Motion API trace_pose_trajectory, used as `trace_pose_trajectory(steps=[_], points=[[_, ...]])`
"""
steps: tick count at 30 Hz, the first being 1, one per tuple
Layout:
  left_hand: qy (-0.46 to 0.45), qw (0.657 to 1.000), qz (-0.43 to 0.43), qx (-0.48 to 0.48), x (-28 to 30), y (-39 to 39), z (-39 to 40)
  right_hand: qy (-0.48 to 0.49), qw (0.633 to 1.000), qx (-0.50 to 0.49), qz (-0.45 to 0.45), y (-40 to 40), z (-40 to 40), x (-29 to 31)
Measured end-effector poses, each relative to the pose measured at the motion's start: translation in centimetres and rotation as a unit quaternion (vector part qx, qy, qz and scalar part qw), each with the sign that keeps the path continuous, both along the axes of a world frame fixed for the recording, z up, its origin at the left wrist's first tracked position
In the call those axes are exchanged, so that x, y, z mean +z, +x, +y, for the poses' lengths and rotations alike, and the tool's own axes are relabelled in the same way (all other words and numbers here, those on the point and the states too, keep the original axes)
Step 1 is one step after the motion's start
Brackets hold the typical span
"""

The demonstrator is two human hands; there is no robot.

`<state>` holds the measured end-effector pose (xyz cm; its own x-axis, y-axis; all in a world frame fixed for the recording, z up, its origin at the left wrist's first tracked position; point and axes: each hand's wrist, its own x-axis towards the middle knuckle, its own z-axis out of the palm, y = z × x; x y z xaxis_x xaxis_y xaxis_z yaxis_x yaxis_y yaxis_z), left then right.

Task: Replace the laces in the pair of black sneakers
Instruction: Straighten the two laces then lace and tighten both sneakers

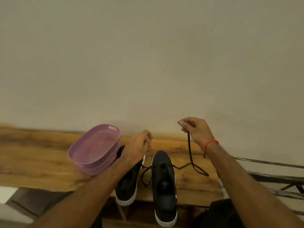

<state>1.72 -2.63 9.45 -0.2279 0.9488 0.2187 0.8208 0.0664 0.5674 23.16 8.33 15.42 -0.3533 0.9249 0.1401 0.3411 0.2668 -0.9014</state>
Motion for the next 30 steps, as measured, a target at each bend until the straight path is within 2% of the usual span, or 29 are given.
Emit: trace_pose_trajectory(steps=[4,8,11,14,19,26,30], points=[[-0.057,0.998,-0.025,-0.007,-6.5,-0.1,-0.5,-0.052,0.998,-0.014,-0.043,-0.5,-0.2,-6.0],[-0.078,0.995,-0.054,-0.006,-9.6,0.4,-0.5,-0.088,0.992,0.003,-0.088,-1.4,-0.4,-10.8],[-0.086,0.996,-0.015,0.012,-10.3,1.1,-0.4,-0.079,0.986,0.045,-0.137,-2.6,-0.5,-12.3],[-0.133,0.991,0.022,0.024,-9.7,2.0,0.2,-0.043,0.978,0.08,-0.189,-3.7,-0.3,-12.6],[-0.191,0.981,0.024,0.028,-9.3,2.9,0.3,-0.018,0.968,0.111,-0.225,-3.9,-0.5,-13.4],[-0.243,0.964,-0.107,0.034,-8.6,1.7,0.7,-0.045,0.946,0.131,-0.292,-3.9,-1.4,-14.3],[-0.278,0.931,-0.232,0.043,-9.0,0.7,0.3,-0.041,0.944,0.125,-0.303,-4.8,-2.6,-14.9]])
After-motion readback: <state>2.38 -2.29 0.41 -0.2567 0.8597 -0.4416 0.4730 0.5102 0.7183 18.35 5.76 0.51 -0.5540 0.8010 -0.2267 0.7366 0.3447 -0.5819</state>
